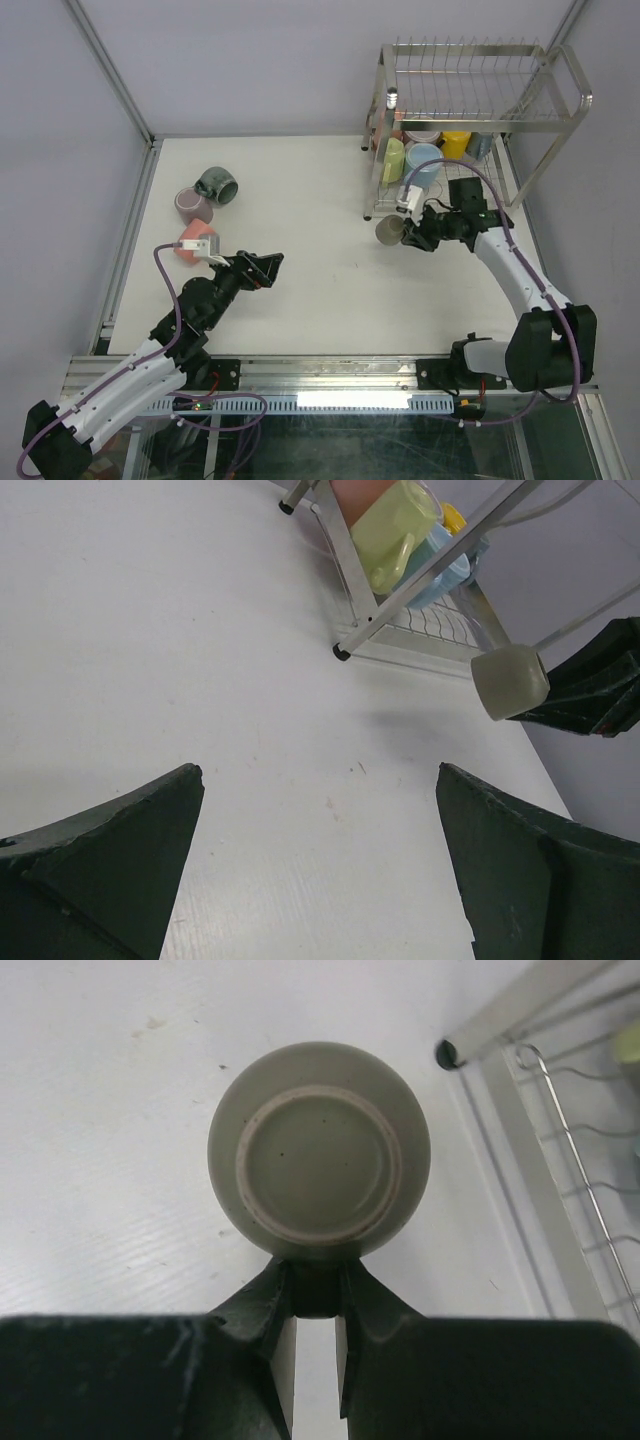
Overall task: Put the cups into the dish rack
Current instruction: Pick up the cup at the center of the board, then turn the cup upside down in the dish rack.
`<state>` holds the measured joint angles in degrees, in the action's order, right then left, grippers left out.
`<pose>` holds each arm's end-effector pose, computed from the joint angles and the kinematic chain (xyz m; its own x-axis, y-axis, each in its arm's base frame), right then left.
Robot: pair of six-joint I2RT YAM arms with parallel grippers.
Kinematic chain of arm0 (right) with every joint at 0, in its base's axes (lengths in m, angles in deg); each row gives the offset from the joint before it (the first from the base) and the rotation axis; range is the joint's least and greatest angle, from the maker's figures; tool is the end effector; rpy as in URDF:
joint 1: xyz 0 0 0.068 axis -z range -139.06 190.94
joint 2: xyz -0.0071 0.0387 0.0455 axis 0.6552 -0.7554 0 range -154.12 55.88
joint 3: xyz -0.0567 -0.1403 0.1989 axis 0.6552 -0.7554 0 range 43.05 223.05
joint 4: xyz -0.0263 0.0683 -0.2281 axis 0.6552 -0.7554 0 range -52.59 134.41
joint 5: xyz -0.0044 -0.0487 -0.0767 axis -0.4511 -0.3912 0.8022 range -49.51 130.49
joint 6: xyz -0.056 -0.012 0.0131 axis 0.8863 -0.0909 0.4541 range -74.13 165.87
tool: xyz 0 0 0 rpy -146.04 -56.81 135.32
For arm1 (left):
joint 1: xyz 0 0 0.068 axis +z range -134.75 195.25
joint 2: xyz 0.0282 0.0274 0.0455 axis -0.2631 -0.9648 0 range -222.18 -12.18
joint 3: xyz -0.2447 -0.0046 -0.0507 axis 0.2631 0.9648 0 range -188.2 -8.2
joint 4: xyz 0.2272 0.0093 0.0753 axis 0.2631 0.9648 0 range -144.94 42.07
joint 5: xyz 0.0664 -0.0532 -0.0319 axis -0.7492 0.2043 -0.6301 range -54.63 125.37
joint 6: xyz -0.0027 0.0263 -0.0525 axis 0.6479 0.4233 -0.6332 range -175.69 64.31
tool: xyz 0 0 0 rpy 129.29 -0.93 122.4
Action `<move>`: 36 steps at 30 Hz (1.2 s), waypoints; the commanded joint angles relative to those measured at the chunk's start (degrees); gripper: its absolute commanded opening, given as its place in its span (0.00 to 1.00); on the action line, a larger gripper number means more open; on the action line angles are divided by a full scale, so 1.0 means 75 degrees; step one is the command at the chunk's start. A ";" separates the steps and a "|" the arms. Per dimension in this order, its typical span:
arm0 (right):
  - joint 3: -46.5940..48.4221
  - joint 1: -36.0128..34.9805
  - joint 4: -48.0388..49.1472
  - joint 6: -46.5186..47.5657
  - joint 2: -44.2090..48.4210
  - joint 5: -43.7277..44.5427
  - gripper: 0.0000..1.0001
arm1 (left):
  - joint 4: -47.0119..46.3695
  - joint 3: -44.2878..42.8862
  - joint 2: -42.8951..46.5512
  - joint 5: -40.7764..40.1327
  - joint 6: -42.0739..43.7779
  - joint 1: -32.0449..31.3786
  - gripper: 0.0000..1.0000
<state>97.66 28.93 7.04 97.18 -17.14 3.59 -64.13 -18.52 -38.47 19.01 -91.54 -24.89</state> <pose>0.2292 0.0748 0.2408 -0.1179 -0.6632 -0.7391 -0.9417 0.3108 -0.1286 0.1209 -0.0863 0.2033 -0.3101 -0.4736 -0.8244 0.2753 0.7852 -0.5546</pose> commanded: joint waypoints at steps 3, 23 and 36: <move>0.0124 0.1500 -0.0069 0.0909 0.0386 -0.1043 0.00 | -0.0552 0.0076 -0.0089 0.0154 -0.0104 -0.0014 0.99; 0.0658 0.4229 0.1052 0.0675 -0.0868 -0.1535 0.00 | -0.0872 0.0088 -0.0404 0.0177 -0.0095 -0.0011 0.99; 0.0128 0.4286 0.4047 -0.1093 -0.1359 -0.0428 0.00 | -0.0888 0.0140 -0.0410 0.0160 -0.0119 -0.0009 0.99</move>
<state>98.93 60.60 25.69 95.06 -26.56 -1.88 -67.58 -17.85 -41.70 19.43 -92.37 -24.89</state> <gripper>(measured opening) 0.170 0.990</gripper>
